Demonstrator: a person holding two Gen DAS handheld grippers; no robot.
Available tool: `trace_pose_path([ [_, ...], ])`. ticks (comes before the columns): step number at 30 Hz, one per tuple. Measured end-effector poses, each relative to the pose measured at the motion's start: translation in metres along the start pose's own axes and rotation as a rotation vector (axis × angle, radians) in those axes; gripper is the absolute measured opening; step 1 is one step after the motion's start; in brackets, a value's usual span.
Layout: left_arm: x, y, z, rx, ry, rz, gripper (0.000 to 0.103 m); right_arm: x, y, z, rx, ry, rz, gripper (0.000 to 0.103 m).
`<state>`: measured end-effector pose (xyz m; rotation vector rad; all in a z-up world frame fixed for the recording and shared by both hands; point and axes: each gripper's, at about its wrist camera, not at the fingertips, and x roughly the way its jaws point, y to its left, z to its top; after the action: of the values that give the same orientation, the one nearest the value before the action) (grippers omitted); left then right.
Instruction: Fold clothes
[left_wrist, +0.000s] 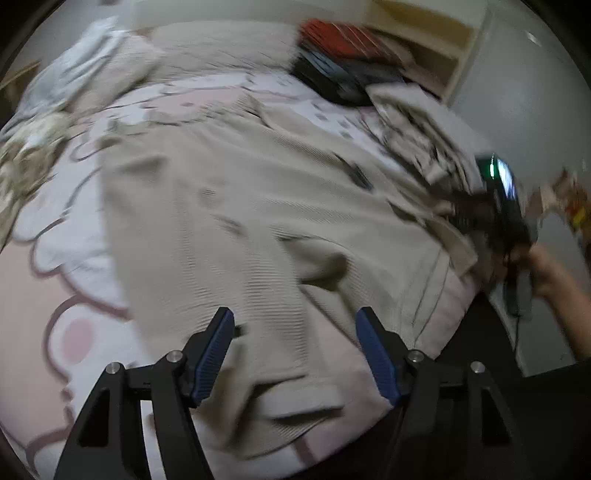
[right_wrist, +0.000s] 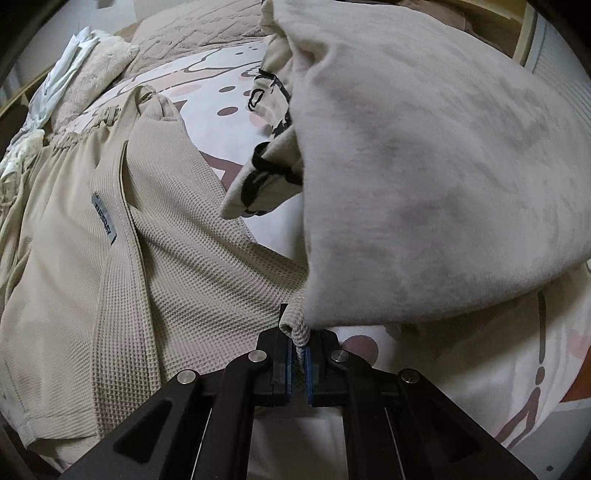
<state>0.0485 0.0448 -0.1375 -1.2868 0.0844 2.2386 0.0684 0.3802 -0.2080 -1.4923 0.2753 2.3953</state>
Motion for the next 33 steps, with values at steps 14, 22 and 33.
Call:
trace_pose_path([
  [14, 0.021, 0.043, 0.016, -0.210, 0.029, 0.025, 0.055, 0.004, -0.002, 0.001, 0.022, -0.017, 0.024, 0.004],
  [22, 0.040, 0.051, 0.021, -0.283, 0.101, -0.024, 0.006, 0.003, -0.002, 0.000, 0.025, -0.020, 0.024, 0.004],
  [33, -0.113, 0.173, -0.036, -0.557, -0.099, 0.277, 0.006, 0.004, -0.002, 0.002, 0.023, -0.019, 0.025, 0.004],
])
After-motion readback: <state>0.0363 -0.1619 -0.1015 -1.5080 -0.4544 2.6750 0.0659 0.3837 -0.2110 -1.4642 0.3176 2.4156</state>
